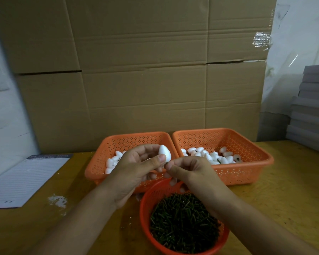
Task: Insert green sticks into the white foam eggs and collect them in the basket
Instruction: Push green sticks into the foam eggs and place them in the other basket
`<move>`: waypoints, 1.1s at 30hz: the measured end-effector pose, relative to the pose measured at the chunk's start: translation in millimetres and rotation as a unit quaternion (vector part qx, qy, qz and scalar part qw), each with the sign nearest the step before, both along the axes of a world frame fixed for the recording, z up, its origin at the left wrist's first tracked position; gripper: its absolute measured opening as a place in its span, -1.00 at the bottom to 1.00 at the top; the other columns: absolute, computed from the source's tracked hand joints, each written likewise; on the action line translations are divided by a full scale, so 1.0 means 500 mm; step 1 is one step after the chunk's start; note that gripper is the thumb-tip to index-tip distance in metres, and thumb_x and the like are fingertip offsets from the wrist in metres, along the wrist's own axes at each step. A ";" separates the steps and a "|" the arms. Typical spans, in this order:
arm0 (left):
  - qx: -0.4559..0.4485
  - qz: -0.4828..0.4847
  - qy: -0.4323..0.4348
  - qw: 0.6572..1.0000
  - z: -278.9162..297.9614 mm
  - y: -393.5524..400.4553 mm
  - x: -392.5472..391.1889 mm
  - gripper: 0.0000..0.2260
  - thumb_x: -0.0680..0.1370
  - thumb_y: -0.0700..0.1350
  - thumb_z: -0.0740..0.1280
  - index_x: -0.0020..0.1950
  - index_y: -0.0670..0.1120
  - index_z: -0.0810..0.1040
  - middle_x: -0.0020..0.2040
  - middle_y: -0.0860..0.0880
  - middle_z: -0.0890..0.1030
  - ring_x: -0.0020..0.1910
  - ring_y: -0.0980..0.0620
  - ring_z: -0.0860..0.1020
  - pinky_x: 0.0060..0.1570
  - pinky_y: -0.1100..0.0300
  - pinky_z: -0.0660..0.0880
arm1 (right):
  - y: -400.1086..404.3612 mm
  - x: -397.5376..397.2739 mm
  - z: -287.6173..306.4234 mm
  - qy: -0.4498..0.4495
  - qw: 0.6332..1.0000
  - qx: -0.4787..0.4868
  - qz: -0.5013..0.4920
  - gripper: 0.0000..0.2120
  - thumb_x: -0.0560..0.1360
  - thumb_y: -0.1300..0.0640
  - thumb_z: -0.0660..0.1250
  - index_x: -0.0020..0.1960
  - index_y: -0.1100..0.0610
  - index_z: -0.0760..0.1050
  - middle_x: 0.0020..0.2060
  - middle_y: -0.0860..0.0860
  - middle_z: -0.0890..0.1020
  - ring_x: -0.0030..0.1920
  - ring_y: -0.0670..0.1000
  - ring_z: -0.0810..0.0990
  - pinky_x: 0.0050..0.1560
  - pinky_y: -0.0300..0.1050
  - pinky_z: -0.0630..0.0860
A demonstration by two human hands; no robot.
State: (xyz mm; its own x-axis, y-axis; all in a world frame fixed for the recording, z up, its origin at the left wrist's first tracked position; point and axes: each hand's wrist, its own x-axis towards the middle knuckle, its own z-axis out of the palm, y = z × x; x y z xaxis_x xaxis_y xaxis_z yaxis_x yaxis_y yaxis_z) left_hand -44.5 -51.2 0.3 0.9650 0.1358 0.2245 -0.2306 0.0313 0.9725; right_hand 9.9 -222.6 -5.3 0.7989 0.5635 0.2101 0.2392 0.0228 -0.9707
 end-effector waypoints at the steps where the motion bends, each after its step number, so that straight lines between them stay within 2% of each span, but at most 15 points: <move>1: 0.002 0.002 0.000 1.000 0.000 0.000 0.000 -0.56 0.36 -0.01 0.52 0.21 -0.10 0.63 -0.04 -0.03 0.70 -0.21 0.13 0.59 -0.27 0.28 0.53 | 0.000 0.000 0.000 -0.002 1.000 0.000 -0.001 -0.84 0.59 0.18 0.35 -0.05 0.26 0.65 -0.30 -0.02 0.68 -0.33 -0.12 0.59 -0.39 -0.29 0.45; 7: 0.009 0.003 -0.003 1.000 -0.001 0.001 0.002 -0.54 0.35 0.00 0.52 0.21 -0.10 0.62 -0.07 -0.01 0.70 -0.21 0.13 0.60 -0.27 0.30 0.53 | -0.001 0.002 -0.005 -0.005 1.000 -0.001 0.002 -0.85 0.59 0.18 0.35 -0.06 0.23 0.66 -0.30 -0.02 0.69 -0.33 -0.13 0.59 -0.39 -0.29 0.45; 9: 0.011 0.005 -0.006 1.000 -0.002 0.001 0.002 -0.56 0.36 -0.01 0.52 0.21 -0.08 0.62 -0.01 -0.05 0.71 -0.21 0.13 0.59 -0.26 0.29 0.52 | -0.001 0.002 -0.007 0.004 1.000 0.005 0.004 -0.86 0.59 0.17 0.35 -0.06 0.20 0.66 -0.27 -0.01 0.70 -0.32 -0.13 0.59 -0.38 -0.29 0.46; 11: 0.008 0.009 -0.008 1.000 -0.003 0.000 0.003 -0.59 0.40 -0.02 0.50 0.23 -0.06 0.61 0.08 -0.10 0.70 -0.20 0.12 0.59 -0.26 0.28 0.52 | -0.001 0.004 -0.007 0.025 1.000 0.015 0.005 -0.86 0.59 0.15 0.35 -0.04 0.18 0.65 -0.22 0.00 0.72 -0.31 -0.13 0.60 -0.37 -0.29 0.46; 14: -0.003 0.022 0.001 1.000 -0.004 0.000 0.006 -0.69 0.51 -0.03 0.41 0.25 -0.04 0.60 0.10 -0.09 0.70 -0.20 0.11 0.60 -0.27 0.28 0.53 | 0.000 0.007 -0.006 0.048 0.998 0.029 0.002 -0.86 0.58 0.13 0.35 -0.04 0.16 0.65 -0.21 -0.01 0.72 -0.31 -0.14 0.60 -0.38 -0.30 0.46; 18: -0.015 0.064 0.019 0.998 -0.009 0.005 0.014 -0.83 0.63 -0.15 0.31 0.21 -0.05 0.60 0.02 0.00 0.72 -0.26 0.11 0.60 -0.32 0.27 0.51 | -0.001 0.009 -0.006 0.049 0.998 0.044 -0.001 -0.86 0.58 0.13 0.36 -0.09 0.15 0.64 -0.27 -0.03 0.69 -0.34 -0.16 0.58 -0.40 -0.31 0.44; 25: -0.037 0.099 0.032 0.994 -0.016 0.020 0.024 -0.85 0.58 -0.19 0.37 0.07 0.03 0.66 -0.01 -0.01 0.72 -0.29 0.10 0.60 -0.36 0.25 0.51 | -0.005 0.017 -0.001 0.036 0.999 0.032 -0.011 -0.82 0.59 0.13 0.34 -0.11 0.18 0.63 -0.38 -0.08 0.65 -0.37 -0.16 0.56 -0.41 -0.31 0.44; 29: 0.000 0.142 0.021 0.990 -0.008 0.050 0.025 -0.83 0.59 -0.22 0.35 0.09 0.00 0.65 -0.04 0.00 0.72 -0.28 0.10 0.61 -0.34 0.22 0.53 | -0.034 0.058 0.019 0.044 0.993 0.023 -0.105 -0.83 0.57 0.18 0.36 -0.16 0.21 0.64 -0.36 0.09 0.65 -0.42 -0.06 0.54 -0.41 -0.21 0.46; 31: 0.018 0.172 0.021 0.985 -0.004 0.070 0.025 -0.84 0.58 -0.22 0.36 0.09 -0.01 0.64 -0.07 0.00 0.72 -0.27 0.09 0.61 -0.31 0.20 0.52 | -0.061 0.092 0.026 0.087 0.983 0.039 -0.159 -0.85 0.56 0.16 0.38 -0.09 0.24 0.64 -0.34 0.06 0.68 -0.39 -0.05 0.56 -0.35 -0.15 0.49; 33: 0.036 0.200 0.019 0.979 0.000 0.086 0.027 -0.84 0.58 -0.23 0.34 0.06 -0.01 0.65 -0.08 0.00 0.72 -0.27 0.10 0.61 -0.29 0.19 0.51 | -0.088 0.122 0.026 0.126 0.971 0.052 -0.195 -0.85 0.55 0.15 0.39 -0.02 0.25 0.62 -0.39 0.01 0.65 -0.41 -0.08 0.57 -0.41 -0.21 0.50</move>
State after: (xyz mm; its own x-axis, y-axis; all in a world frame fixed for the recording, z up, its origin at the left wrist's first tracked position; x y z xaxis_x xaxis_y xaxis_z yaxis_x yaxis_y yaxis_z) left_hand -31.0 -8.4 0.1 0.8453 0.4905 0.2120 -0.1740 -0.1224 0.9771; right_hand 70.7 -266.4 7.7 0.9807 0.1944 0.0206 0.0051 0.0799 -0.9968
